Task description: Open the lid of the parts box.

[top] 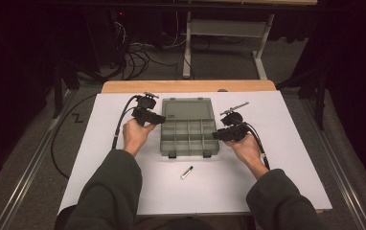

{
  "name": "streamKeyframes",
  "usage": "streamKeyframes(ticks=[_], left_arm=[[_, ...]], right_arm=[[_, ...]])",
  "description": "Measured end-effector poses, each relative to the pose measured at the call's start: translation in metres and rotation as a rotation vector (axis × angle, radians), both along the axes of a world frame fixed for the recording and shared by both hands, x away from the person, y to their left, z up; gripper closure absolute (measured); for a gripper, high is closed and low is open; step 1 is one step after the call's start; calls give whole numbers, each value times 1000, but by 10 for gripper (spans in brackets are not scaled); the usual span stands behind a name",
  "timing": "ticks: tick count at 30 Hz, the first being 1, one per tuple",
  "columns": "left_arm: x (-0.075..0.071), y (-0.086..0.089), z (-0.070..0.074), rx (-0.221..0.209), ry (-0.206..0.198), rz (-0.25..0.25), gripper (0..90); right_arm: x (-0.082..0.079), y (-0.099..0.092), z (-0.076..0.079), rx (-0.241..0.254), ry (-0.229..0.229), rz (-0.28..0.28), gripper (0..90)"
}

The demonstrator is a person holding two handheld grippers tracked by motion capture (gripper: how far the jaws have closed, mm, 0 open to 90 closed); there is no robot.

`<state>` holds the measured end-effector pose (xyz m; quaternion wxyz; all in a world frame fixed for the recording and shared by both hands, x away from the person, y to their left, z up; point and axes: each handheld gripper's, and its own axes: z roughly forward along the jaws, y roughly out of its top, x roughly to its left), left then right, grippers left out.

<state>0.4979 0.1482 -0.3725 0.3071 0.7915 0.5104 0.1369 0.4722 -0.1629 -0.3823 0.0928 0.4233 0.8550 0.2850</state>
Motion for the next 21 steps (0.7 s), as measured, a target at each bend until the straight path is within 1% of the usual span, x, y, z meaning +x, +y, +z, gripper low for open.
streamKeyframes(ticks=[3,5,7,8,12,13,15,17,20,21], left_arm=[[-4,1,2,-2,-3,-1,493],[-7,2,1,2,-6,-6,490],[-10,4,1,6,-4,-7,482],[-11,5,0,5,-4,-6,479],[-16,8,0,8,-4,-4,469],[-19,10,0,10,-12,-4,463],[-21,10,0,6,-16,-1,460],[-23,10,-1,6,-19,-6,459],[-27,10,-1,2,-18,-17,454],[-30,10,-1,13,-10,-30,452]], right_arm=[[-1,-2,1,14,1,1,672],[-2,-5,3,37,3,0,665],[-6,-8,5,67,-13,11,662],[-7,-9,5,74,-16,13,661],[-10,-13,4,92,-30,17,659],[-12,-16,5,103,-40,14,658],[-13,-18,5,109,-43,13,657],[-15,-21,6,121,-54,16,655],[-17,-25,6,128,-57,16,645],[-18,-28,5,135,-57,12,642]])
